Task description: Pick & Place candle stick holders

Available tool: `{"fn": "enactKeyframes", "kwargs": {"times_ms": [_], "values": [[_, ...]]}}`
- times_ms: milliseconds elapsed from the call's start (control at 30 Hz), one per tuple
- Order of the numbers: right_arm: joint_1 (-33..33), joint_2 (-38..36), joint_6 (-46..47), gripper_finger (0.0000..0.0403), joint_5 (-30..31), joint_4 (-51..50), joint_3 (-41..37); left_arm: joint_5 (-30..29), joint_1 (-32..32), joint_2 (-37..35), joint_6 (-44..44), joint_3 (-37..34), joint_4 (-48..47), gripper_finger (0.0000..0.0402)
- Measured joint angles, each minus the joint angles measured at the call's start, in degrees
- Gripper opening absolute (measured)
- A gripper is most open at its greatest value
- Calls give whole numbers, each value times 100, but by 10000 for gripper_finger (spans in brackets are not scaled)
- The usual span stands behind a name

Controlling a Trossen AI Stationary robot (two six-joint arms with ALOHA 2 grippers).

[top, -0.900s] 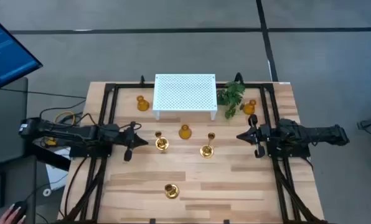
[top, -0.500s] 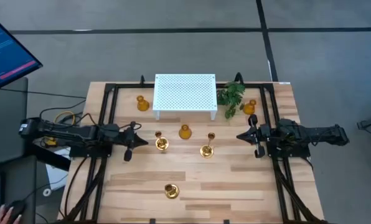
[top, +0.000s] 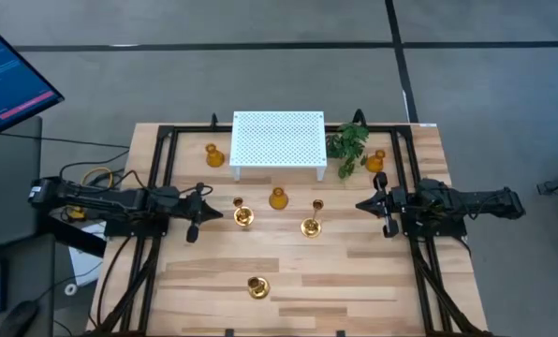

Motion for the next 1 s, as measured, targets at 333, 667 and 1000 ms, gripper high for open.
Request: {"fn": "enactKeyframes", "kwargs": {"times_ms": [333,667,1000], "values": [[-2,1,0,0,0,0,2,0,-1,0,0,-2,0,8],[0,0,0,0,-1,0,0,0,2,-2,0,-2,105,8],[-2,2,0,0,2,2,0,-2,0,0,0,-2,120,8]]}}
